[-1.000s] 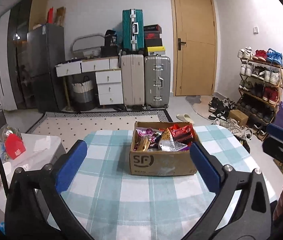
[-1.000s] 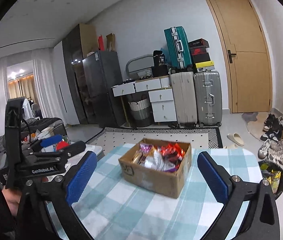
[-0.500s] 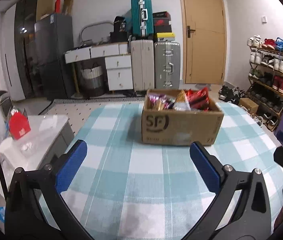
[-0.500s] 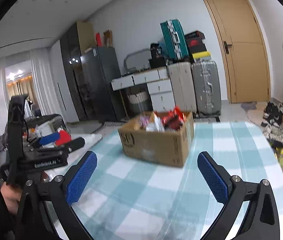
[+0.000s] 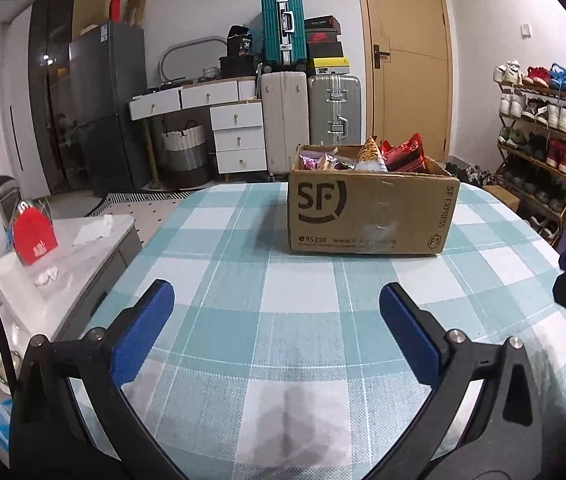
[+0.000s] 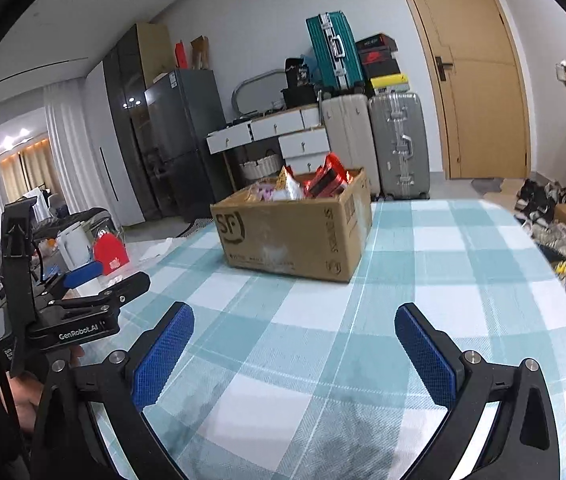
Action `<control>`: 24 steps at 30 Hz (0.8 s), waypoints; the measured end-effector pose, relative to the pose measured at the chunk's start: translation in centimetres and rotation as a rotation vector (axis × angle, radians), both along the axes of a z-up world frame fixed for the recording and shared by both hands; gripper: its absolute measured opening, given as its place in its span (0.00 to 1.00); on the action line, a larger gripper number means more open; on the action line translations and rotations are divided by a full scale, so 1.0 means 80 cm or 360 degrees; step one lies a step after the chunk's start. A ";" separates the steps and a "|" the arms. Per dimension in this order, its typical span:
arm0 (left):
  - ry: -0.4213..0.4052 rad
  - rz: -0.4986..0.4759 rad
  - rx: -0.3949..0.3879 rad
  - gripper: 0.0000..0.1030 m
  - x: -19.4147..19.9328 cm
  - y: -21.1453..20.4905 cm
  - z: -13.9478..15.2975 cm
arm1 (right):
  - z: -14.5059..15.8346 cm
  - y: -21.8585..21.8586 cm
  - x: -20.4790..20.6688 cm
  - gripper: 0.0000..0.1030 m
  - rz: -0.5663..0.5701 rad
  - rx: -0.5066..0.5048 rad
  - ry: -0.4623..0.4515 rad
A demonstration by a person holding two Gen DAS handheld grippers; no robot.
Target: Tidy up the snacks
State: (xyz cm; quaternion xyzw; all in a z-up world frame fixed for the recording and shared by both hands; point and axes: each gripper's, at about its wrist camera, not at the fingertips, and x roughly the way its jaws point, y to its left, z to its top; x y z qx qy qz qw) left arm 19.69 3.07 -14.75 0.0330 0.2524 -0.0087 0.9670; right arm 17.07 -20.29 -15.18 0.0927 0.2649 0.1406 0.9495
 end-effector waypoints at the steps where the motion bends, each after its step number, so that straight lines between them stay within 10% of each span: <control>1: -0.0002 0.0001 -0.0008 1.00 0.000 0.002 -0.001 | -0.002 0.000 0.000 0.99 -0.0002 0.0008 0.0007; 24: -0.0064 0.0010 -0.0001 1.00 -0.005 -0.002 -0.016 | -0.006 -0.008 -0.007 1.00 -0.0067 0.0054 -0.0030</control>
